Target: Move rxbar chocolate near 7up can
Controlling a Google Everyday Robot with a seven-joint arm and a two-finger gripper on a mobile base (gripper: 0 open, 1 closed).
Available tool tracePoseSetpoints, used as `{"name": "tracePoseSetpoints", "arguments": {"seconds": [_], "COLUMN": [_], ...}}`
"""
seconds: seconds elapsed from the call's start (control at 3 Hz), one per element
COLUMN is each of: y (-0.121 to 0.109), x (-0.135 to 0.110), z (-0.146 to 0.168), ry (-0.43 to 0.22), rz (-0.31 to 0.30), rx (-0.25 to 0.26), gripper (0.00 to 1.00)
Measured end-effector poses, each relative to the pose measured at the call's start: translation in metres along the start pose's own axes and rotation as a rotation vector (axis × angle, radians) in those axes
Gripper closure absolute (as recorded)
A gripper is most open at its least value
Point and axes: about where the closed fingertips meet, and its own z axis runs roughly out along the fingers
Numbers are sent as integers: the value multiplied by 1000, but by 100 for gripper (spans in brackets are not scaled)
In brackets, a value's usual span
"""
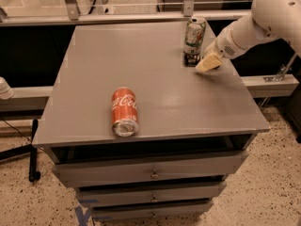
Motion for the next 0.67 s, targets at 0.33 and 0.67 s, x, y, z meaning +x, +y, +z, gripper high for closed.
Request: {"name": "tracePoseSetpoints", "arguments": {"seconds": [0.33,0.67], "y": [-2,-2], "x": [-2,2], "z": [-12,-45], "ry": [-18,-85], "rz": [-1,41], "rx": [8,-11], "gripper": [0,0]}}
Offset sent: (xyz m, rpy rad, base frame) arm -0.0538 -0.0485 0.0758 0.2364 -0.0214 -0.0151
